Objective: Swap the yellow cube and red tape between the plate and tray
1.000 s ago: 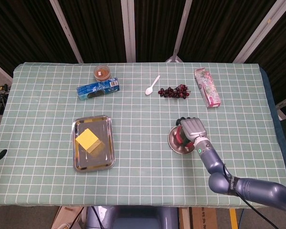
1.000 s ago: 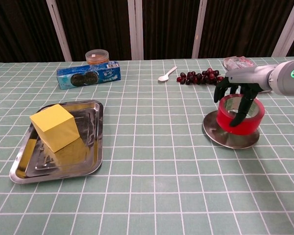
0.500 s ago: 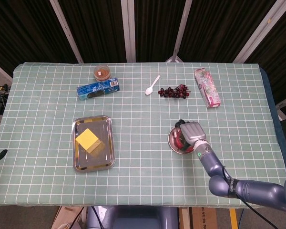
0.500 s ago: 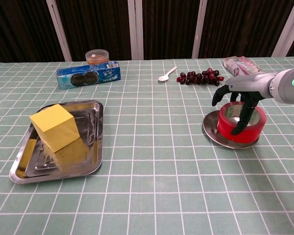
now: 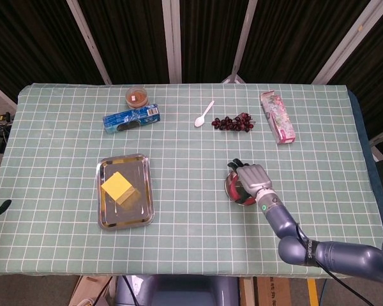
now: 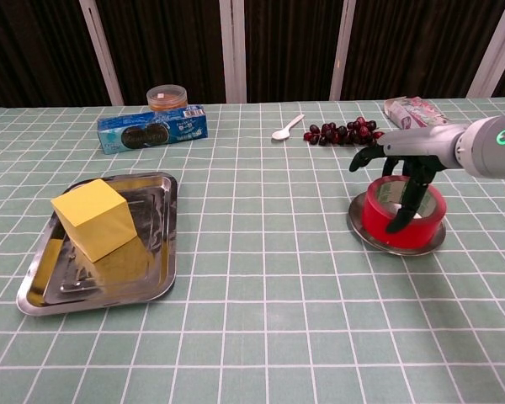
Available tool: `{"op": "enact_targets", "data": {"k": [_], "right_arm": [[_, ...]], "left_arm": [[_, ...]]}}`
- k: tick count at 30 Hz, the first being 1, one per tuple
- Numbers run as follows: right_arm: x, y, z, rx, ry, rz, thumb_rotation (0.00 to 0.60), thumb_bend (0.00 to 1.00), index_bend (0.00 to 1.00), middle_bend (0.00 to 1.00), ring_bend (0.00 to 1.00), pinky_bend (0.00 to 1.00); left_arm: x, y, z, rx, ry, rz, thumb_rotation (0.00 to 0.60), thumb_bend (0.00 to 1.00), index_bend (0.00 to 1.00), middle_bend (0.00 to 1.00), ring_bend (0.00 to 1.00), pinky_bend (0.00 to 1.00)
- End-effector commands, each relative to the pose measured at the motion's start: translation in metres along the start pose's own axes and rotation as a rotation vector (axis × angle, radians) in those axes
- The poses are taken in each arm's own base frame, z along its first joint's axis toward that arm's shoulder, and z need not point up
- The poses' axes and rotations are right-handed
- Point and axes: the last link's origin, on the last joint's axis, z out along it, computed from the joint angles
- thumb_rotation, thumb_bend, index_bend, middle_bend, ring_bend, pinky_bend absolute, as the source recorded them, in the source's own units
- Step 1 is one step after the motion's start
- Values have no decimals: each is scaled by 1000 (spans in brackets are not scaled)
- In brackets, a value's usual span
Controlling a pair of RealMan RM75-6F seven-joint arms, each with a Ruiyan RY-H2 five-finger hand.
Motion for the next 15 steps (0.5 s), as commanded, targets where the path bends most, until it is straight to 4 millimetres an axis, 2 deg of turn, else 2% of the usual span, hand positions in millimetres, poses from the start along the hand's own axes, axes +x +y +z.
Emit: {"op": "enact_targets", "data": {"k": [1,6,13,15], "right_arm": [[1,-1,2,0,6,6,600,158,137,85,202,444],[2,-3,5,5,27,1,600,137,136,79,179,388],[1,-5,7,13,22,7,600,86,77,32,79,226],[0,-6,6,20,15,10,600,68,61,18,52,144]], "left_arm": [[0,0,0,2,1,1,600,18,200,21,0,8],[0,-1,0,4,1,2,600,18,200,21,0,8],[1,-1,0,7,7,0,600,18,200,21,0,8],[1,-1,0,6,6,-2,600,18,200,21,0,8]]}}
